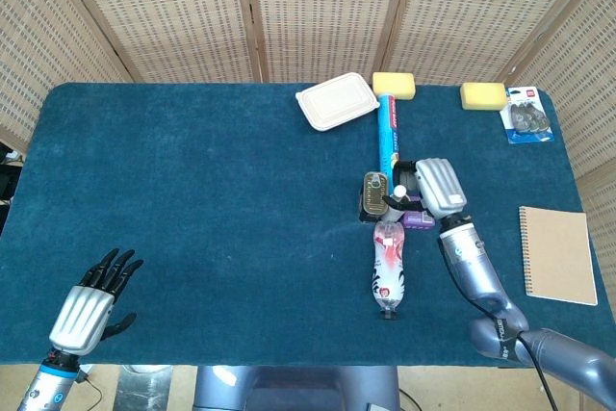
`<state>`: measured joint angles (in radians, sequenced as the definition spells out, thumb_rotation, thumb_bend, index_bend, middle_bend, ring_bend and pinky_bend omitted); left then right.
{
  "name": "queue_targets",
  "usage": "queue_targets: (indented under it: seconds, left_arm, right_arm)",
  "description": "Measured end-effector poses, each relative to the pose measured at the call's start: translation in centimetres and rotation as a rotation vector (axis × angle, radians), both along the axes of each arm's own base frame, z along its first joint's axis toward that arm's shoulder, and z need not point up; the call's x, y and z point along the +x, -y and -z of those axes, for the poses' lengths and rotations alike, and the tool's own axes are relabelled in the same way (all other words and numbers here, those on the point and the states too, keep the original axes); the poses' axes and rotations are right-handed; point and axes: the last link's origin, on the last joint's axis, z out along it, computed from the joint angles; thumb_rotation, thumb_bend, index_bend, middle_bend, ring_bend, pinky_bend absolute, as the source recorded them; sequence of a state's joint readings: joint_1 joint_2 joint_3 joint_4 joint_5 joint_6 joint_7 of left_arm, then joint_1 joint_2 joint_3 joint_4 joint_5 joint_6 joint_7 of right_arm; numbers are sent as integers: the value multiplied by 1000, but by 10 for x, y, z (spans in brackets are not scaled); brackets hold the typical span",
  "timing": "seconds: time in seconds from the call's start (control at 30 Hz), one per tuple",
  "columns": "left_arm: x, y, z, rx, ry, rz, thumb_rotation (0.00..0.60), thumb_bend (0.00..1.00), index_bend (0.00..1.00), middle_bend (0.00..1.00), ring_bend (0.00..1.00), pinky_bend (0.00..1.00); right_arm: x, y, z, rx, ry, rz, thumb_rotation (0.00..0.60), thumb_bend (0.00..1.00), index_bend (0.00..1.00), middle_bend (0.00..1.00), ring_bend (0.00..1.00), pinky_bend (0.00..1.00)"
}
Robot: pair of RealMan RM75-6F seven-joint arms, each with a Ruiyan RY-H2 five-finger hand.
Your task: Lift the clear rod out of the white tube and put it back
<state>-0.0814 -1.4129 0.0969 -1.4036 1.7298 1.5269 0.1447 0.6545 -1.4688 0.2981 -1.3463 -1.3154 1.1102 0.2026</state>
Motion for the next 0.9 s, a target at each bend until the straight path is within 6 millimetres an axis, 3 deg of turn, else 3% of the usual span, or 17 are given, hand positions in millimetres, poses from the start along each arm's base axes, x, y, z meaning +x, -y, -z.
queue_targets:
  seconds: [0.9]
  left_arm:
    - [-3, 2, -2, 1, 19, 8, 600, 163, 104, 98, 29, 210]
  right_arm:
    - [34, -4, -15, 25, 74, -15, 600, 258, 744, 782, 755, 728]
